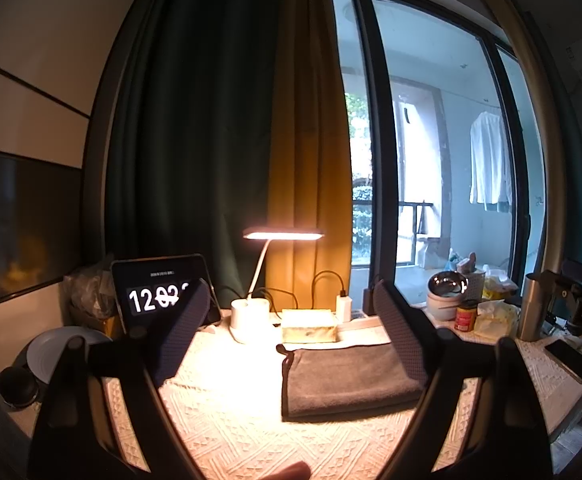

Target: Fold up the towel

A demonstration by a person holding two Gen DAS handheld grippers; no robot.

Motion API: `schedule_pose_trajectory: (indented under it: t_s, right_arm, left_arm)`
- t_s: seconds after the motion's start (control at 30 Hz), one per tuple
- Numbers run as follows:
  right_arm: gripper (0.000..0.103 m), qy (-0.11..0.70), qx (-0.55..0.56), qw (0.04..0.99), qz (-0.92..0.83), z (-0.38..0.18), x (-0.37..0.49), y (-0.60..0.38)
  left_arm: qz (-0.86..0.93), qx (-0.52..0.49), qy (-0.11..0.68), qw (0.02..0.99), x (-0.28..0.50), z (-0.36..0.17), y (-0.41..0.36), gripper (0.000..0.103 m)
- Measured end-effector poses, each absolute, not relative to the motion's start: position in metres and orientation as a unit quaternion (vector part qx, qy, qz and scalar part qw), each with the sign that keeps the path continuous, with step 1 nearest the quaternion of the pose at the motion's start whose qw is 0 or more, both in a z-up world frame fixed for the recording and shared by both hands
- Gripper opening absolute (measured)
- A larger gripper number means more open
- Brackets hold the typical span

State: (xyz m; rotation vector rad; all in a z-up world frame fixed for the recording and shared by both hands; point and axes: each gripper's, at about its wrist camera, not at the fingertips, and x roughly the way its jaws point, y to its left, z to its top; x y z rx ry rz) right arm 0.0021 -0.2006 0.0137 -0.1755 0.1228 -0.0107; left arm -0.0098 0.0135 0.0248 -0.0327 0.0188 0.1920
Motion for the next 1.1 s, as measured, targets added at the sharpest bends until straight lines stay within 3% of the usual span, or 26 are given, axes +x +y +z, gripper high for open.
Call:
schedule_pose_trajectory:
  t_s: [1.1]
  right_arm:
    - [0.07,0.064,-0.088,0.994,-0.006,0.0122,0.0042,-0.203]
  left_arm:
    - [0.117,-0.022,0.013,0.993,-0.0033,0.0208,0.0162,0.086]
